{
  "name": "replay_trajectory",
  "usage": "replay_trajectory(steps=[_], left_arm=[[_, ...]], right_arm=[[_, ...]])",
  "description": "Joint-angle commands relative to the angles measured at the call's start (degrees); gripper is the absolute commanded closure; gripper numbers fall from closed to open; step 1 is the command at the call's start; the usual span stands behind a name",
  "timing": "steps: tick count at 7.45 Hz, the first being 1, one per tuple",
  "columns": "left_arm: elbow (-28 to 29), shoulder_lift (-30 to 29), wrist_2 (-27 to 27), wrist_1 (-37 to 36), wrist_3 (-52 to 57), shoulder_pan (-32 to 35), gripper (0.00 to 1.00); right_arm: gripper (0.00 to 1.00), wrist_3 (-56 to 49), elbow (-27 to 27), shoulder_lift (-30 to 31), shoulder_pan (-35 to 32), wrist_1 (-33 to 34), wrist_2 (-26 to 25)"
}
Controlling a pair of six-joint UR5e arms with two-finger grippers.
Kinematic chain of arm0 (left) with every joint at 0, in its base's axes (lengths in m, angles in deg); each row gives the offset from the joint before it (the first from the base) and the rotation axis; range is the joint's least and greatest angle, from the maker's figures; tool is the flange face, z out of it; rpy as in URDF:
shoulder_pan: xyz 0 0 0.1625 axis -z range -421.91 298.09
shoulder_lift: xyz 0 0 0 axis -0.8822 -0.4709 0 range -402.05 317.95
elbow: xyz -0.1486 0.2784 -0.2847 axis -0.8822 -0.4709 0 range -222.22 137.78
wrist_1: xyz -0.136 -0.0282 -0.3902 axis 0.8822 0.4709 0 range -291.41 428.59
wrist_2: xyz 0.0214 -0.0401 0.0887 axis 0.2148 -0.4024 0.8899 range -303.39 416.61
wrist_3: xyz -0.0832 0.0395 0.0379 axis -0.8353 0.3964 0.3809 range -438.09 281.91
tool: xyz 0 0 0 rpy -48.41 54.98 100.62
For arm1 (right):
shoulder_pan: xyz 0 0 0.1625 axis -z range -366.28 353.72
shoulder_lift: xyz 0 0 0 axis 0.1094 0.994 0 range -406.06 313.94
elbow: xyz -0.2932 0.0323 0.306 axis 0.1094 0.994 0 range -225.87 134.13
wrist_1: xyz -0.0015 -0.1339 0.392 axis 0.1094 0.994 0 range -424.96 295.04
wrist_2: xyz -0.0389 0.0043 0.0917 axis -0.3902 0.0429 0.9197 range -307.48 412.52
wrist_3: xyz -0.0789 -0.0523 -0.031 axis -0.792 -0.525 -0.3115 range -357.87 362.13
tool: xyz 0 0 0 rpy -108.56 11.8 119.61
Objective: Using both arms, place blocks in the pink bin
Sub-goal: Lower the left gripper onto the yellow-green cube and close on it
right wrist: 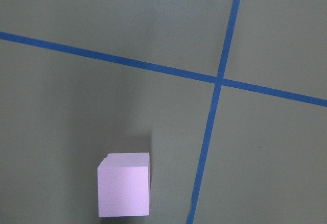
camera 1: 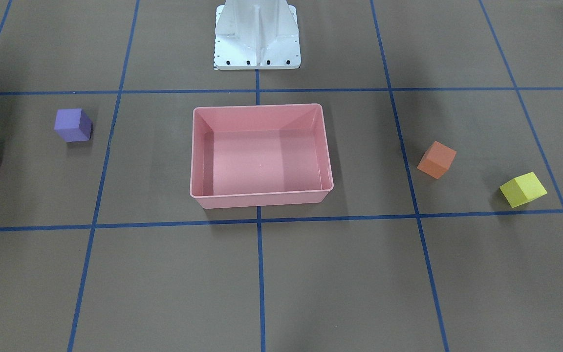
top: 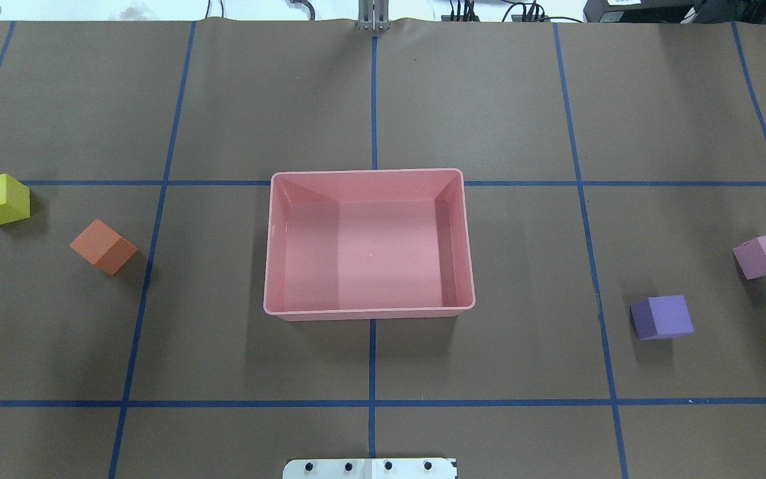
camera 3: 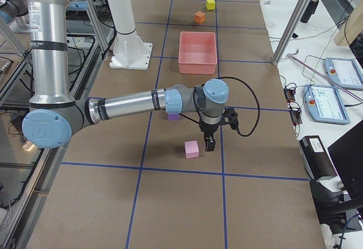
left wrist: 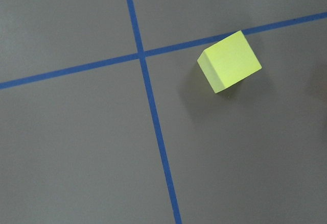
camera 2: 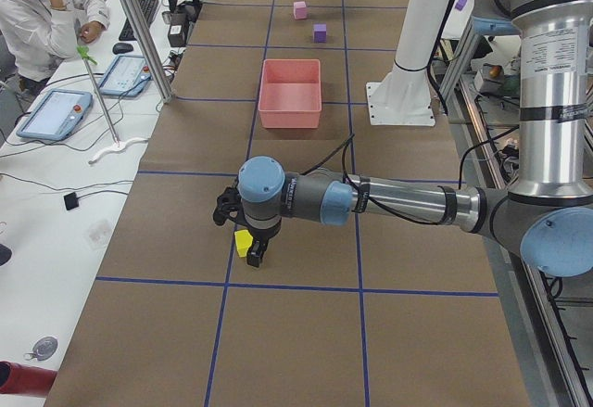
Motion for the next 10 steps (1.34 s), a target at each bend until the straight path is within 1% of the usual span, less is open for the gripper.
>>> replay_trajectory(steps=[1, 2, 3, 4, 5, 7, 8, 9, 10], left_arm=[[1.20, -1.48, -0.16, 3.71, -3.74, -3.16, 0.00], [1.99, -2.44, 0.02, 3.99, -9.43, -8.22, 0.00], [4.35, -4.71, 0.02, 4.17, -19.14, -9.93, 0.00], [5.85, -5.87, 0.37, 4.78, -25.68, -11.08, 0.00], [8.48, -6.75, 0.81, 8.01, -31.84, -12.48, 0.00], [14.80, -8.42, 6.32, 19.66, -46.07, -17.21, 0.00], [19.88, -10.43, 7.13, 24.77, -48.31, -17.94, 0.00], [23.32, -12.71, 7.22, 26.22, -49.55, -18.55, 0.00], [24.66, -13.34, 7.23, 26.32, -49.48, -18.99, 0.00]], right_arm=[[0.00, 4.81, -0.01, -2.69, 2.99, -0.02, -0.01], [0.00, 6.23, -0.01, -3.40, 3.96, -0.02, 0.08], [0.00, 6.33, -0.01, -3.40, 4.14, -0.02, 0.08], [0.00, 6.33, -0.01, -3.40, 4.32, -0.02, 0.08], [0.00, 6.33, -0.01, -3.40, 4.32, -0.02, 0.08], [0.00, 6.33, 0.17, -3.40, 4.32, -0.02, 0.08], [0.00, 6.33, 0.17, -3.40, 4.32, -0.02, 0.08], [0.00, 6.33, 0.17, -3.40, 4.32, -0.02, 0.08], [0.00, 6.33, 0.08, -3.40, 4.32, -0.02, 0.08]])
